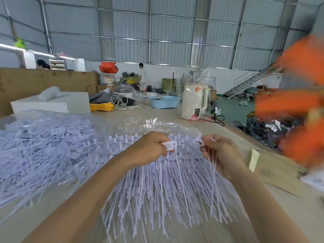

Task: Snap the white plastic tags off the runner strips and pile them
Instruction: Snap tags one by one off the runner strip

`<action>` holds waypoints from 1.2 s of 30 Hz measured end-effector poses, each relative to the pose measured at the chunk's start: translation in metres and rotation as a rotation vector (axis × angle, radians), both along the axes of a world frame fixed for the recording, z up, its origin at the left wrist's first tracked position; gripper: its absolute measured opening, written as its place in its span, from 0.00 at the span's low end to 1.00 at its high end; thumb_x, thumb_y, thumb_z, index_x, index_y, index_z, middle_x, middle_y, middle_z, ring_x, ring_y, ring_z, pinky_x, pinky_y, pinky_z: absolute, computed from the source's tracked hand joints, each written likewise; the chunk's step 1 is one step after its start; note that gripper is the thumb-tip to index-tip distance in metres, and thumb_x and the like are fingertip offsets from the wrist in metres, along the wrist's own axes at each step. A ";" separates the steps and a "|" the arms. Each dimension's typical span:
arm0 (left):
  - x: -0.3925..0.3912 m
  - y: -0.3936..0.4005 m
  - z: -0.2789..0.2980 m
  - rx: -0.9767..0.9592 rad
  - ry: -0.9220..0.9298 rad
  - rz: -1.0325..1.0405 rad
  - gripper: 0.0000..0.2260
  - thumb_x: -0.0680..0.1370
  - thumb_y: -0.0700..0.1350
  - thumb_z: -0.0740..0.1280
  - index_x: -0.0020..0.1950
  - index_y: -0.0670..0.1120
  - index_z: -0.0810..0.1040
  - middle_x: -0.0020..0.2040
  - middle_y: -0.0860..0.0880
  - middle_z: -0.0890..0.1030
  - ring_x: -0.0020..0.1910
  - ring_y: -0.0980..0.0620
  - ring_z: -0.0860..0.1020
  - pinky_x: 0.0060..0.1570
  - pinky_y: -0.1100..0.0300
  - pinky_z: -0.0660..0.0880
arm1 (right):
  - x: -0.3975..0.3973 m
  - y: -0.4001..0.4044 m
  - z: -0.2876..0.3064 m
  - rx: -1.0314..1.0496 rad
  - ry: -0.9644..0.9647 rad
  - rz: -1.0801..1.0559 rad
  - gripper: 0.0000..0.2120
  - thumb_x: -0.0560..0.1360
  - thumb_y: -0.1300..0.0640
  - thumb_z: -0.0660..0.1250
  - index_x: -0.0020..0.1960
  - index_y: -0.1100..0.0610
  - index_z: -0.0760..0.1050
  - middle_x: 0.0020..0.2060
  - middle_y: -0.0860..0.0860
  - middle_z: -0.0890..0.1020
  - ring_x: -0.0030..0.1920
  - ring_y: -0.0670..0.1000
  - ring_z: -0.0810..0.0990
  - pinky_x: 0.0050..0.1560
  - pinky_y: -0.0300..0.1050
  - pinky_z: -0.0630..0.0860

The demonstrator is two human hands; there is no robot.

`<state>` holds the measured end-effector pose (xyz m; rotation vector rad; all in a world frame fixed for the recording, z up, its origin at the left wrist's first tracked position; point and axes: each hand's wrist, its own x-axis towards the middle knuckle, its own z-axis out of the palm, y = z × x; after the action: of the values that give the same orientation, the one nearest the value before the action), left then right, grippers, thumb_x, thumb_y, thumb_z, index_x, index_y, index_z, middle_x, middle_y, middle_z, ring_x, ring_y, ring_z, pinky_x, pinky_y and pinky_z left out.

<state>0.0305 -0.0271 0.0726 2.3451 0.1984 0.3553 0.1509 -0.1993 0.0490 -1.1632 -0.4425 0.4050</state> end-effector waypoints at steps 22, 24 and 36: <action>0.008 -0.006 -0.012 0.366 -0.145 0.041 0.16 0.71 0.52 0.73 0.52 0.51 0.71 0.51 0.54 0.70 0.49 0.57 0.69 0.40 0.70 0.64 | -0.029 0.024 -0.014 -0.195 -0.520 0.033 0.05 0.72 0.70 0.69 0.44 0.63 0.74 0.31 0.51 0.80 0.28 0.50 0.79 0.33 0.41 0.78; 0.008 -0.002 -0.013 0.352 -0.120 0.084 0.14 0.71 0.55 0.72 0.49 0.51 0.74 0.48 0.54 0.72 0.47 0.56 0.71 0.43 0.62 0.66 | -0.027 0.023 -0.014 -0.149 -0.508 0.017 0.07 0.71 0.71 0.69 0.44 0.61 0.77 0.30 0.48 0.80 0.27 0.49 0.78 0.32 0.39 0.77; 0.007 -0.004 -0.016 -0.101 -0.082 0.017 0.19 0.79 0.47 0.64 0.27 0.49 0.73 0.22 0.58 0.75 0.22 0.64 0.72 0.27 0.70 0.67 | -0.023 0.025 -0.017 -0.316 -0.631 -0.131 0.10 0.70 0.69 0.71 0.38 0.55 0.78 0.28 0.49 0.81 0.28 0.48 0.79 0.36 0.50 0.78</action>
<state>0.0379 -0.0310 0.0568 2.2262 0.1925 0.4388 0.1279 -0.1740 0.0319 -1.6185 -0.8643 -0.0221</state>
